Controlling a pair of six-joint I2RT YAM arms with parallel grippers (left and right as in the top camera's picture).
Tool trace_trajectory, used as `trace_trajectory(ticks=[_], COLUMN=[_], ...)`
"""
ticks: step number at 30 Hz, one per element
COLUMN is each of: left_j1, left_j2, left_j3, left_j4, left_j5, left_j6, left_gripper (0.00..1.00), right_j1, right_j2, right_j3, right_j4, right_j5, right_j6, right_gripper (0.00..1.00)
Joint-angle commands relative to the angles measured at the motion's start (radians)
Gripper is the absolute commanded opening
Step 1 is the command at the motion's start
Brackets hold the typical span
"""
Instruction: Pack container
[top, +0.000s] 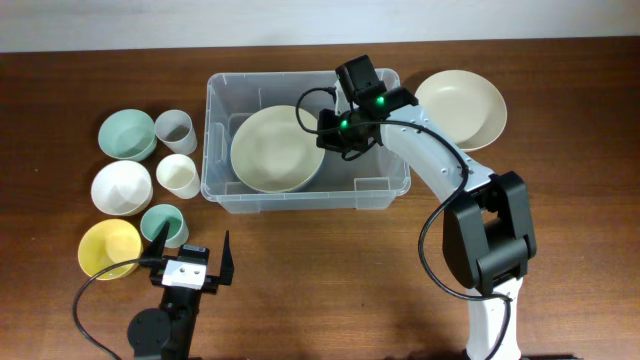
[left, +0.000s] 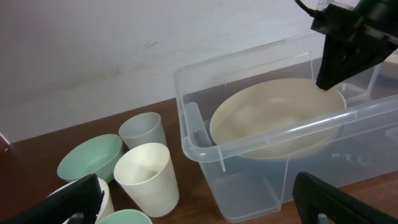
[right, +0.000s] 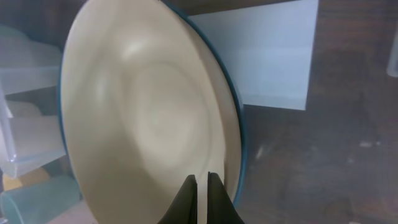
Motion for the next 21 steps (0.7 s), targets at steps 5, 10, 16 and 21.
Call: trace_trajectory(ticks=[5, 10, 16, 21], left_j1=[0.006, 0.006, 0.006, 0.006], left_j2=[-0.006, -0.006, -0.006, -0.006], left_j3=[-0.006, -0.006, -0.006, -0.006], left_j4=[-0.001, -0.001, -0.001, -0.001], left_j5=[-0.004, -0.004, -0.004, -0.004], left_j6=[0.008, 0.008, 0.008, 0.008], left_gripper=[1.0, 1.0, 1.0, 1.0], right_j1=[0.004, 0.004, 0.004, 0.004], right_j2=[0.007, 0.007, 0.007, 0.007], right_j3=[-0.007, -0.007, -0.007, -0.008], right_j4=[-0.004, -0.005, -0.032, -0.034], right_j5=[0.032, 0.041, 0.092, 0.092], right_j6=[-0.014, -0.014, -0.014, -0.014], right_gripper=[0.04, 0.04, 0.04, 0.04])
